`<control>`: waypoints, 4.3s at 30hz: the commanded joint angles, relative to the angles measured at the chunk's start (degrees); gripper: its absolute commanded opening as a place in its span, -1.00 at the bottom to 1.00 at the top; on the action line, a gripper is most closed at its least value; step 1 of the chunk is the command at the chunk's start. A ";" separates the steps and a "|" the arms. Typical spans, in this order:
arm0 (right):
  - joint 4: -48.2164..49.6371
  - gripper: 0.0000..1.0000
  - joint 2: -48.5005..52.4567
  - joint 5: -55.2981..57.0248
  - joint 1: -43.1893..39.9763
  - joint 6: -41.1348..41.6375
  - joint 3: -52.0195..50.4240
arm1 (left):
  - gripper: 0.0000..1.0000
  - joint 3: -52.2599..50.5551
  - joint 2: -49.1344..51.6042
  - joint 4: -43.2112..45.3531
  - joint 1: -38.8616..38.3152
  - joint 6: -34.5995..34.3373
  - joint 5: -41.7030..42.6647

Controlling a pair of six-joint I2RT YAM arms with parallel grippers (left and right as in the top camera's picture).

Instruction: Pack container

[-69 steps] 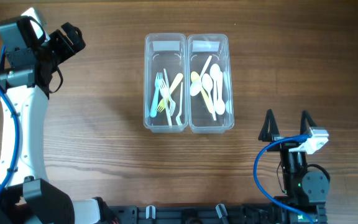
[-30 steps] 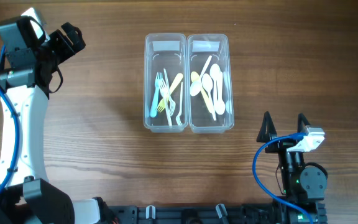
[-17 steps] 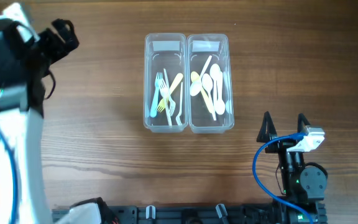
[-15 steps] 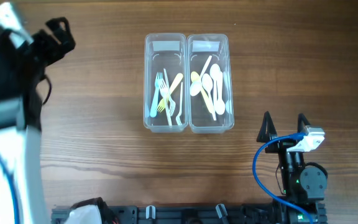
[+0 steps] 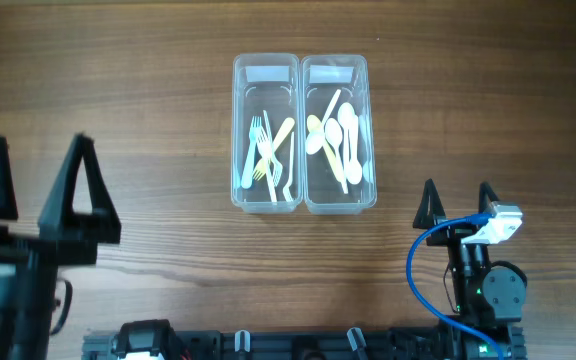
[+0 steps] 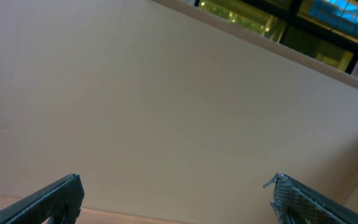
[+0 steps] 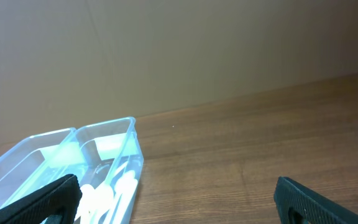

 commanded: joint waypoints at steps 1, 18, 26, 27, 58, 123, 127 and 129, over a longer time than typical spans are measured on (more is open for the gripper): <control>0.07 0.99 -0.79 0.79 0.33 0.83 -0.11 | 1.00 -2.71 -3.45 -0.52 -1.97 0.90 -1.40; 0.07 1.00 -0.79 0.79 0.33 0.83 -0.11 | 1.00 -50.80 -26.38 15.04 -3.06 0.50 -1.38; 0.07 1.00 -0.79 0.79 0.33 0.85 -0.11 | 1.00 -62.42 -28.15 20.61 -3.06 0.74 -1.84; 0.04 0.99 -0.79 0.79 0.33 0.85 -0.11 | 0.99 -63.65 -28.15 21.75 -3.06 0.74 -1.84; 0.04 1.00 -0.57 0.79 0.33 0.85 -0.11 | 0.99 -73.09 -32.72 24.57 -7.45 0.79 -1.90; 0.04 1.00 -0.57 0.79 0.33 0.83 -0.11 | 1.00 -76.81 -33.33 27.17 -4.48 31.17 -2.47; 0.04 1.00 -0.57 0.79 0.33 0.85 -0.11 | 0.99 -76.81 -33.33 27.17 -4.48 31.17 -2.47; 0.04 1.00 -0.57 0.79 0.33 0.85 -0.11 | 1.00 -76.81 -33.33 27.17 -4.48 31.17 -2.47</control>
